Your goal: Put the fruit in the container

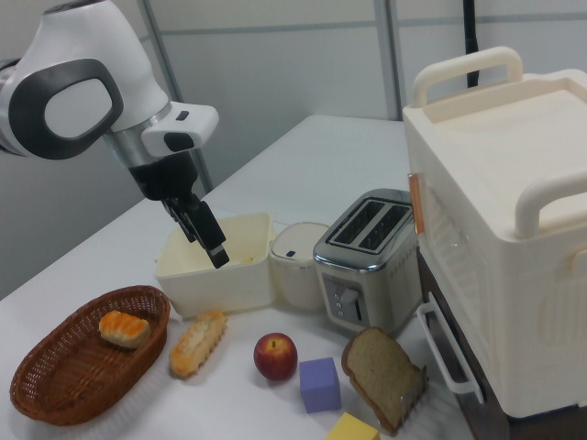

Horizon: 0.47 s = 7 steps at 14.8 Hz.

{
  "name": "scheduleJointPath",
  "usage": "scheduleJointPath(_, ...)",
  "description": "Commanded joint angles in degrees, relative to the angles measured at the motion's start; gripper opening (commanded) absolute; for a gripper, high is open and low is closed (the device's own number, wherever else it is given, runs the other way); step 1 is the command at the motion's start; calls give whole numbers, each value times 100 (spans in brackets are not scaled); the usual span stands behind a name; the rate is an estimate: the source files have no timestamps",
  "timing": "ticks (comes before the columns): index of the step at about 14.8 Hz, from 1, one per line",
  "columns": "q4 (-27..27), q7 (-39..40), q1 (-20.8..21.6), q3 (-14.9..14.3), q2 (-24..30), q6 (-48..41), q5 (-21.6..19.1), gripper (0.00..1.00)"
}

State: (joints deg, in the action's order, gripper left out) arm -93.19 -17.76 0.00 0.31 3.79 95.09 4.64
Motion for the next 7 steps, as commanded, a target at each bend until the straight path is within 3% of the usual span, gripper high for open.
scheduleJointPath(1,81,177,-27,170,-18,-332,-43,100)
scheduleJointPath(7,99,221,-44,162,-27,-298,-59,100)
